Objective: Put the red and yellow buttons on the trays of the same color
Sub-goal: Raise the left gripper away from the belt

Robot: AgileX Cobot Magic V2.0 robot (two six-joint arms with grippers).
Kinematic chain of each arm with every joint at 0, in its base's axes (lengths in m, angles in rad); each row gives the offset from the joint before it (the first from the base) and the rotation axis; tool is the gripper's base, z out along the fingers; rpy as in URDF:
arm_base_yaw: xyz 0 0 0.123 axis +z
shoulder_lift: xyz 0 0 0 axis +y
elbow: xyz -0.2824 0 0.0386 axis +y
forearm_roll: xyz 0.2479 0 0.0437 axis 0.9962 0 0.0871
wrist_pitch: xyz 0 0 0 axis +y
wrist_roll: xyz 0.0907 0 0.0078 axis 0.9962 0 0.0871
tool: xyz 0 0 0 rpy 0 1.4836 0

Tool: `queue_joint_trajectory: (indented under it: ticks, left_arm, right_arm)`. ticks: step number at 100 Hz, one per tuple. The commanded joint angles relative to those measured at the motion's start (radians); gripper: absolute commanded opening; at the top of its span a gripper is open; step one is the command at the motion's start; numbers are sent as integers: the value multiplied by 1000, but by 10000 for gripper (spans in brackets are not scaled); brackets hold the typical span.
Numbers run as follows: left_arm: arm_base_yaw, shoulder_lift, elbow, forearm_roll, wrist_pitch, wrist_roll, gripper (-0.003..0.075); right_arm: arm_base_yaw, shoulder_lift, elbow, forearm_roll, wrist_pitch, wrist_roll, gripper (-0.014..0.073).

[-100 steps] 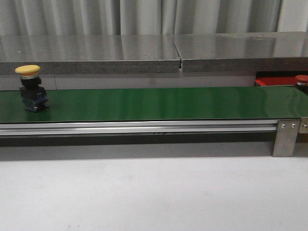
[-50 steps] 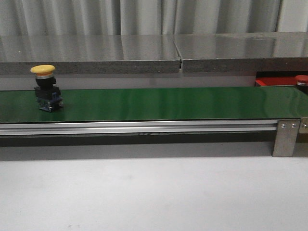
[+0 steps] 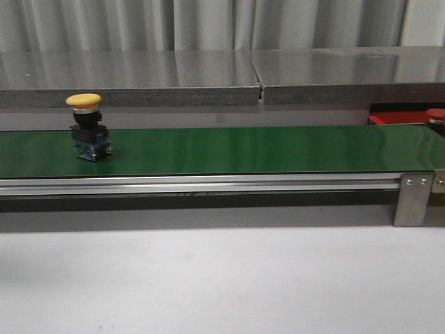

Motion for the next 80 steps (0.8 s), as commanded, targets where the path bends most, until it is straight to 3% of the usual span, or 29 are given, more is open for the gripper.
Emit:
queue_joint_trajectory:
  ticks: [1, 44, 80]
  left_arm:
    - [-11, -97, 27, -27, -76, 0, -19]
    - [-11, -499, 336, -107, -79, 0, -19]
    - [-11, -679, 411, -108, -26, 0, -19]
  right_arm:
    - [0, 4, -26, -5, -70, -7, -122]
    - [0, 4, -26, -4, -82, -7, -122]
    - [0, 106, -97, -5, 9, -21, -122]
